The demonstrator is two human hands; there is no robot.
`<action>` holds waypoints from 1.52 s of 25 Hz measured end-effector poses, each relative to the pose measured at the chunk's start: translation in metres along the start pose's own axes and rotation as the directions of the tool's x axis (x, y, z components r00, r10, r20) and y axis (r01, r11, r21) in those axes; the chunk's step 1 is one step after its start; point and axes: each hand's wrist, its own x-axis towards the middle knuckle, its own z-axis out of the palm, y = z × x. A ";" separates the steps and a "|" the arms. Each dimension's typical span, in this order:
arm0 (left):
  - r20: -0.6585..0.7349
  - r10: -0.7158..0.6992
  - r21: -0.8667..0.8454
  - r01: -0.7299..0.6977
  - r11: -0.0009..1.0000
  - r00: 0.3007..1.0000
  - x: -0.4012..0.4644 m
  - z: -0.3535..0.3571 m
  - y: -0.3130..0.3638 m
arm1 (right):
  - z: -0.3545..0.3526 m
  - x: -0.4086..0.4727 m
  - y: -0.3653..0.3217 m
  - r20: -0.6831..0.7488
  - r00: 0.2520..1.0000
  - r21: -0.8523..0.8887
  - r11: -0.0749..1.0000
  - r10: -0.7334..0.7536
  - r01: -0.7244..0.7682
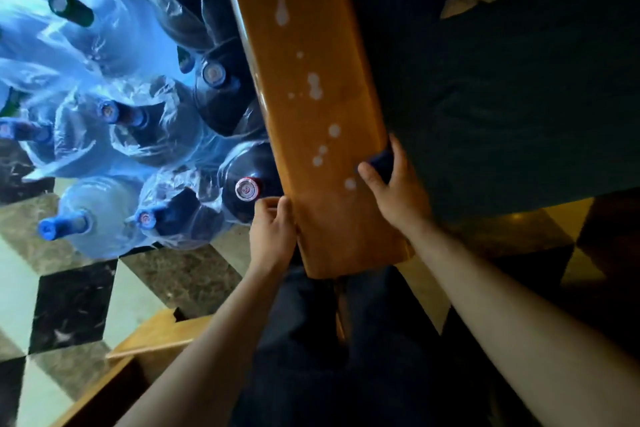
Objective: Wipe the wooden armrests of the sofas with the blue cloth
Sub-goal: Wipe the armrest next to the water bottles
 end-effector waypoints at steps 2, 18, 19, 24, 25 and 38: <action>0.047 0.013 -0.077 -0.009 0.997 0.999 0.016 -0.001 0.005 | -0.010 0.043 -0.022 0.052 0.998 0.125 0.991 -0.047 0.040; 0.193 -0.229 -0.426 0.292 0.856 0.954 0.044 0.000 -0.034 | 0.032 -0.104 0.050 0.175 0.865 -0.787 0.461 -0.470 0.410; 0.198 -0.228 -0.428 0.293 0.855 0.953 0.046 -0.001 -0.034 | 0.035 -0.089 0.035 0.207 0.851 -0.785 0.436 -0.483 0.439; 0.196 -0.183 -0.439 0.253 0.862 0.963 0.058 -0.012 -0.013 | 0.066 0.028 -0.069 0.147 0.796 -0.815 0.385 -0.587 0.434; 0.185 -0.178 -0.439 0.243 0.865 0.966 0.062 -0.015 -0.007 | 0.069 0.038 -0.080 0.114 0.811 -0.829 0.395 -0.574 0.396; 0.281 -0.235 -0.538 0.356 0.764 0.930 0.060 -0.034 -0.015 | 0.081 -0.048 -0.043 0.436 0.727 -0.768 0.203 -0.530 0.608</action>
